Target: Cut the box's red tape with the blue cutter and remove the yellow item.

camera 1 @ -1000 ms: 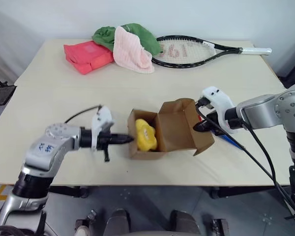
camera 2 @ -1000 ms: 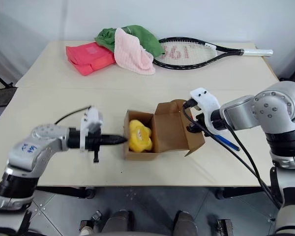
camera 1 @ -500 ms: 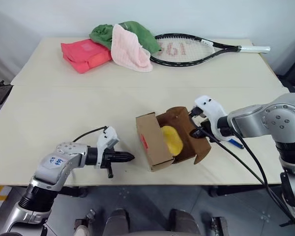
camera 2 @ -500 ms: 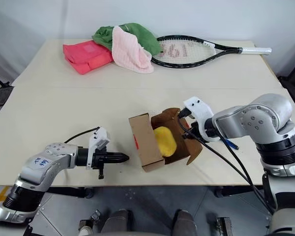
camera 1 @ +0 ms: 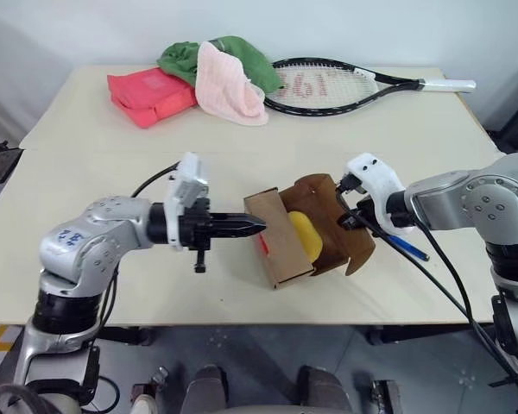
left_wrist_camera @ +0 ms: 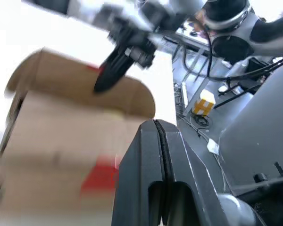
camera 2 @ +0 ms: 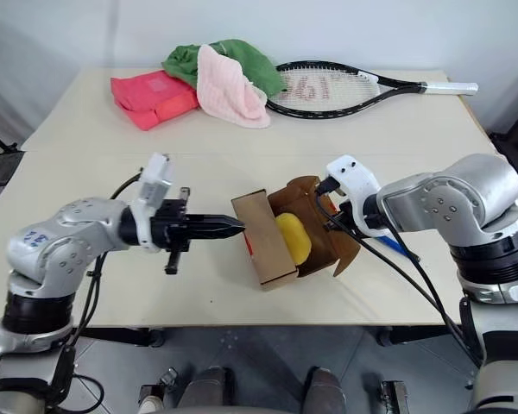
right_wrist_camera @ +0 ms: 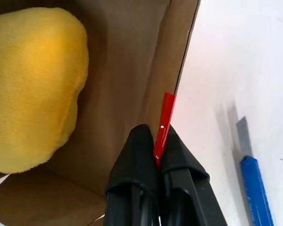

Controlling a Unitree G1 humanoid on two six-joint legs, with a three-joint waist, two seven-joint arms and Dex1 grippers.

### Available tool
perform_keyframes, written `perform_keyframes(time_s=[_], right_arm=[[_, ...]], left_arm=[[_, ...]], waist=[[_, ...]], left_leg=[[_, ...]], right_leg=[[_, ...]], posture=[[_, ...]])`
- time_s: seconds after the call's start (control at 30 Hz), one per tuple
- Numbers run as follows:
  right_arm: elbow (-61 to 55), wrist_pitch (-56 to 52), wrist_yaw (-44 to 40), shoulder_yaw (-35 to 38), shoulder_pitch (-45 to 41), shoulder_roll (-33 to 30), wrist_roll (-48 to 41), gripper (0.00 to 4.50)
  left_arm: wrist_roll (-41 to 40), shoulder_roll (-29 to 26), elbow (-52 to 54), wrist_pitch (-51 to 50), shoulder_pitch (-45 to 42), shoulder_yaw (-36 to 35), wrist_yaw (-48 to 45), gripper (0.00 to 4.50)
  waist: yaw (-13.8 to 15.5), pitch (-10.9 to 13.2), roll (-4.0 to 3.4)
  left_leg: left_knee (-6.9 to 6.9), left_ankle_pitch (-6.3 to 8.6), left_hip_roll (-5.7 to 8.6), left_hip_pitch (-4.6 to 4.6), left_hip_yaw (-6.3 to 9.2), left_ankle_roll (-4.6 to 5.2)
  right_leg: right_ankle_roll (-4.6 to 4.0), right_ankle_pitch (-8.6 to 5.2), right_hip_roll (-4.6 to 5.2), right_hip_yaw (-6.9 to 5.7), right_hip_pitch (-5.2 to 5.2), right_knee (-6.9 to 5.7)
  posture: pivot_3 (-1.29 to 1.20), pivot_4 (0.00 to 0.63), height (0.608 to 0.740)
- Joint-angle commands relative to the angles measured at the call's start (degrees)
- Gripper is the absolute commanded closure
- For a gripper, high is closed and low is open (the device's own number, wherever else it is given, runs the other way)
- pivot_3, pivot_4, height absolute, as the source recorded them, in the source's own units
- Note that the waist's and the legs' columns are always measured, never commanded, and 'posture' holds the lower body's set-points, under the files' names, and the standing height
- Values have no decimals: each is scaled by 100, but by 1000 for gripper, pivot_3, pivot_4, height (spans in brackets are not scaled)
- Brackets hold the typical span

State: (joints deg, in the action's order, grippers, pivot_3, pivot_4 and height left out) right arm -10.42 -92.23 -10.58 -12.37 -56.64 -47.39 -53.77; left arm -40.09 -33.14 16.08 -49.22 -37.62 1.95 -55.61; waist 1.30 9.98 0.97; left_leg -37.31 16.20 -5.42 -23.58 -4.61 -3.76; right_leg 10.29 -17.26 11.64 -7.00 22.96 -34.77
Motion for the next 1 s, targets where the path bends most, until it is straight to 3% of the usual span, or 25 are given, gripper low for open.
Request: perform_keyframes(time_s=[0.03,0.23,0.43,0.77,1.0], right_arm=[[-56,-27,-190,53,-204,-70,218,4492],[-82,-27,-390,25,-230,-149,372,4492],[-85,-27,-574,-11,-343,-262,410,4492],[-160,-27,-686,-145,-591,-349,80,4492],[-381,-27,-372,-271,-548,-306,-454,4492]], left_arm=[[319,226,-161,248,-231,445,74,4500],[965,105,-467,509,-197,986,33,4500],[1282,-92,-666,525,-64,1019,79,4500],[1197,-911,-356,204,455,782,-145,4500],[1213,-1018,-12,-53,781,760,36,4500]], waist=[[-15,0,0],[-4,0,-1],[5,0,-1],[-4,0,-2],[50,0,-2]], left_leg=[[4,0,0,2,-1,0],[6,0,-1,3,-2,0],[3,0,-1,3,-2,0],[2,0,-1,13,-7,0],[-10,0,-1,15,-8,0]], right_leg=[[0,0,0,0,1,0],[0,0,-1,0,3,1],[0,0,-1,2,3,0],[0,0,-1,13,3,-10],[0,0,1,16,-8,-12]], posture=[[0,150,740],[0,150,740],[0,150,740],[0,150,740],[0,150,740]])
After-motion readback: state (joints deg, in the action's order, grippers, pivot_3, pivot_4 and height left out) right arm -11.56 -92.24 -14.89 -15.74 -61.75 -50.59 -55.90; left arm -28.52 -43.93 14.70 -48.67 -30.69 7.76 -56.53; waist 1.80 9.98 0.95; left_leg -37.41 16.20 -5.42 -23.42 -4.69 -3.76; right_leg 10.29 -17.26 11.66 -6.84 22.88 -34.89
